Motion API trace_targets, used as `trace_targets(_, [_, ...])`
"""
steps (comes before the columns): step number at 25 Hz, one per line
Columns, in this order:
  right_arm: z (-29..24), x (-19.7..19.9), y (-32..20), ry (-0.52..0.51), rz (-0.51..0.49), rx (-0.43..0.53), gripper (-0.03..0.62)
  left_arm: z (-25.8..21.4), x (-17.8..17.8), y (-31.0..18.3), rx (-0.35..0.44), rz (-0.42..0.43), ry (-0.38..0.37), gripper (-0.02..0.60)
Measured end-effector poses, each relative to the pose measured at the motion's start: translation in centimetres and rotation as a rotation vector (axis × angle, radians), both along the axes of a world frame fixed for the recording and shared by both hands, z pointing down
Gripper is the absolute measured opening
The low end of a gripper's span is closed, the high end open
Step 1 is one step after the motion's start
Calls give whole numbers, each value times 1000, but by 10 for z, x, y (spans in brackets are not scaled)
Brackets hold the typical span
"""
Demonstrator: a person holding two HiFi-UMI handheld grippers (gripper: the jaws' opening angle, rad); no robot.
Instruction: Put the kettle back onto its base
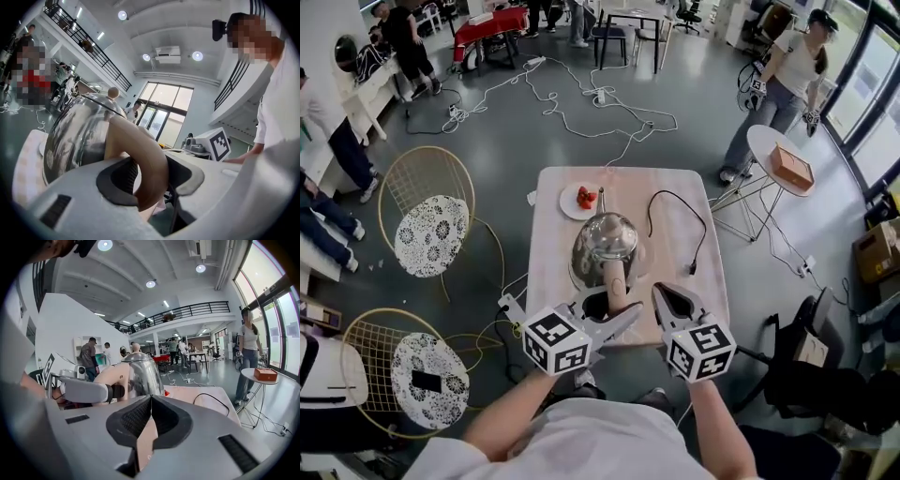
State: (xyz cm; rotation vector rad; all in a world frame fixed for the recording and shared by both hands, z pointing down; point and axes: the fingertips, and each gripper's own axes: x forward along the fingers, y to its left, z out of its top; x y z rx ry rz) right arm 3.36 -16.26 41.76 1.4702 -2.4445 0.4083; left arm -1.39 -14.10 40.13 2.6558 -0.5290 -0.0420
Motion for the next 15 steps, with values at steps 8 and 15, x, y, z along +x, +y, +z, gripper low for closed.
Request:
trace_targets(8, [0, -7, -2, 17, 52, 1, 5, 6, -5, -6, 5, 57, 27, 169])
trace_targets(15, [3, -3, -6, 29, 71, 6, 5, 10, 1, -8, 6, 80, 35, 169])
